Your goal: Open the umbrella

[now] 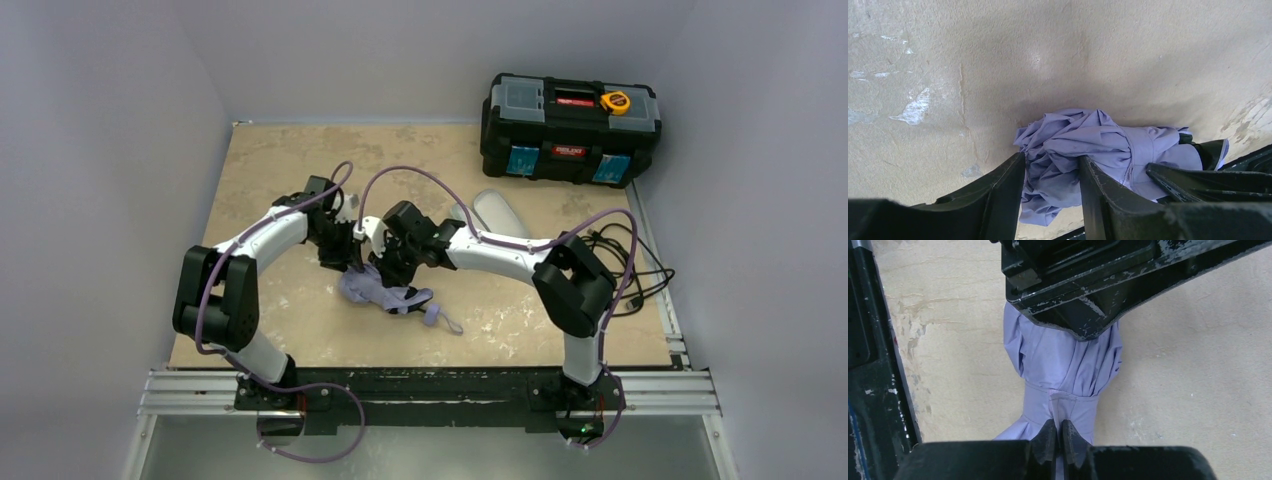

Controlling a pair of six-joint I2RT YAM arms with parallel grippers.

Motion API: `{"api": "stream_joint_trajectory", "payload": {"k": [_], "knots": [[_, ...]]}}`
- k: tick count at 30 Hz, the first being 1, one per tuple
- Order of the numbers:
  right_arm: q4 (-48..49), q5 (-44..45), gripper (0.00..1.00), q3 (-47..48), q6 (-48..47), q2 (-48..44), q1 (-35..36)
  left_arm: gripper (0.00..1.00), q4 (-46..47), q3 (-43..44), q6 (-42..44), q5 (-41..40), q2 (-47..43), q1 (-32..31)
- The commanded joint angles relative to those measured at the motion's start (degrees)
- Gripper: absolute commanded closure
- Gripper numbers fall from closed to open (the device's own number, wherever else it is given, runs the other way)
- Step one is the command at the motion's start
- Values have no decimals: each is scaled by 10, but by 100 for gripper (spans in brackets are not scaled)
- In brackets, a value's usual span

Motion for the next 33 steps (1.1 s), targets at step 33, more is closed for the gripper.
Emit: {"api": "stream_joint_trajectory", "payload": {"k": [33], "knots": [[17,-31,100,31,49,15,-43,65,-1,-1,11,-11,-2,-8]]}}
